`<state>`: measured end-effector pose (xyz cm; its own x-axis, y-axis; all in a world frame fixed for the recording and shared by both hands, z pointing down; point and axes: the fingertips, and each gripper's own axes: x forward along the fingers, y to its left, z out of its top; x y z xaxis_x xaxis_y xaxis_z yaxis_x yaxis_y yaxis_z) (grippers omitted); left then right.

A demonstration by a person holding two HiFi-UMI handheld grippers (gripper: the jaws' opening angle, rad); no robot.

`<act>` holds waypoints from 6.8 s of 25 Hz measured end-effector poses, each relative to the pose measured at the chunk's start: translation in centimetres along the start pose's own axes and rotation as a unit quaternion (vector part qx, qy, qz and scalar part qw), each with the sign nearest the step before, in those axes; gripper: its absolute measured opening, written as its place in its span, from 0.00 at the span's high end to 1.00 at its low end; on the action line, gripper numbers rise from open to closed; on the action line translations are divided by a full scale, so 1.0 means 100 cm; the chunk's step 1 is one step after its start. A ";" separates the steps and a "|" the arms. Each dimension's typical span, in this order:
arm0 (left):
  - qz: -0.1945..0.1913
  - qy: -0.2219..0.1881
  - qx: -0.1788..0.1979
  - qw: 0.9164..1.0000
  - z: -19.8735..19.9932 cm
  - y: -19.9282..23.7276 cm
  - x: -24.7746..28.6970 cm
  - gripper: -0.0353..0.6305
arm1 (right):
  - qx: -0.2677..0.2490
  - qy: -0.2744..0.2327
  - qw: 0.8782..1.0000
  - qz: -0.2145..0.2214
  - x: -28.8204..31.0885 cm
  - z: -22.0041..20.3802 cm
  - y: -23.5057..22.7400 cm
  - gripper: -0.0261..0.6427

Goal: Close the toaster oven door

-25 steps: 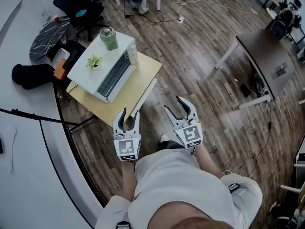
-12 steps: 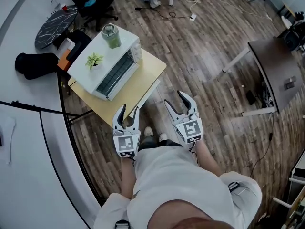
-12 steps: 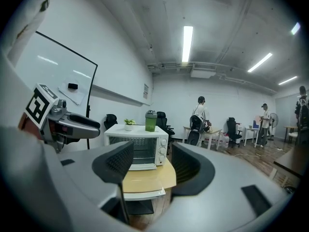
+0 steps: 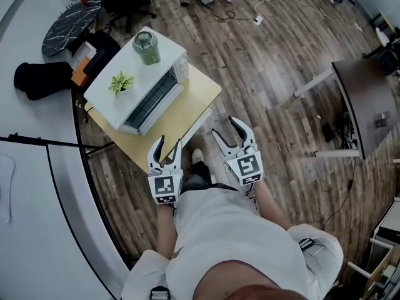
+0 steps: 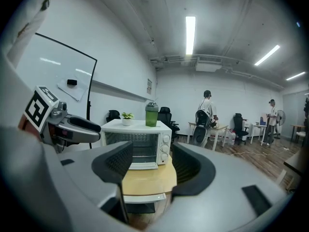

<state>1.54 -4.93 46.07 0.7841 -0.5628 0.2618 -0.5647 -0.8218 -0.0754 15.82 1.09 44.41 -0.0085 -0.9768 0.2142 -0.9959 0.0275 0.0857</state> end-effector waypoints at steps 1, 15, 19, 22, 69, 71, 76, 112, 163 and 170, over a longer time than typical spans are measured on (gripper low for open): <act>0.000 0.003 -0.002 1.000 -0.002 0.003 0.006 0.65 | -0.001 0.003 1.000 0.003 0.007 -0.002 -0.002 0.58; 0.001 0.063 -0.055 0.996 -0.058 0.056 0.074 0.64 | -0.012 0.098 0.995 0.033 0.102 -0.056 -0.022 0.57; 0.000 0.081 -0.080 0.994 -0.081 0.067 0.091 0.64 | -0.019 0.130 0.991 0.038 0.123 -0.078 -0.027 0.57; 0.005 0.091 -0.089 0.992 -0.093 0.072 0.102 0.63 | -0.022 0.151 0.987 0.044 0.137 -0.094 -0.032 0.57; 0.254 0.248 -0.345 0.869 -0.315 0.022 0.037 0.45 | -0.049 0.332 0.909 0.249 0.190 -0.295 -0.038 0.52; 0.252 0.248 -0.356 0.865 -0.321 0.021 0.037 0.44 | -0.044 0.336 0.907 0.250 0.192 -0.299 -0.035 0.52; 0.247 0.246 -0.385 0.855 -0.334 0.020 0.039 0.44 | -0.011 0.350 0.903 0.248 0.194 -0.309 -0.033 0.50; 0.231 0.215 -0.403 0.859 -0.296 0.020 0.036 0.49 | 0.067 0.316 0.912 0.252 0.190 -0.267 -0.031 0.59; 0.200 0.130 -0.131 0.962 -0.122 0.025 0.035 0.59 | 0.268 0.182 0.917 0.233 0.211 -0.142 -0.037 0.60; 0.151 0.189 -0.073 0.968 -0.142 0.005 0.057 0.65 | 0.291 0.169 0.913 0.229 0.217 -0.130 -0.038 0.59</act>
<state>2.03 -7.29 61.22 0.4430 -0.6797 0.5846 -0.8055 -0.5880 -0.0733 20.54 -17.46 61.34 -0.5067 -0.7668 0.3940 -0.7742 0.2036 -0.5993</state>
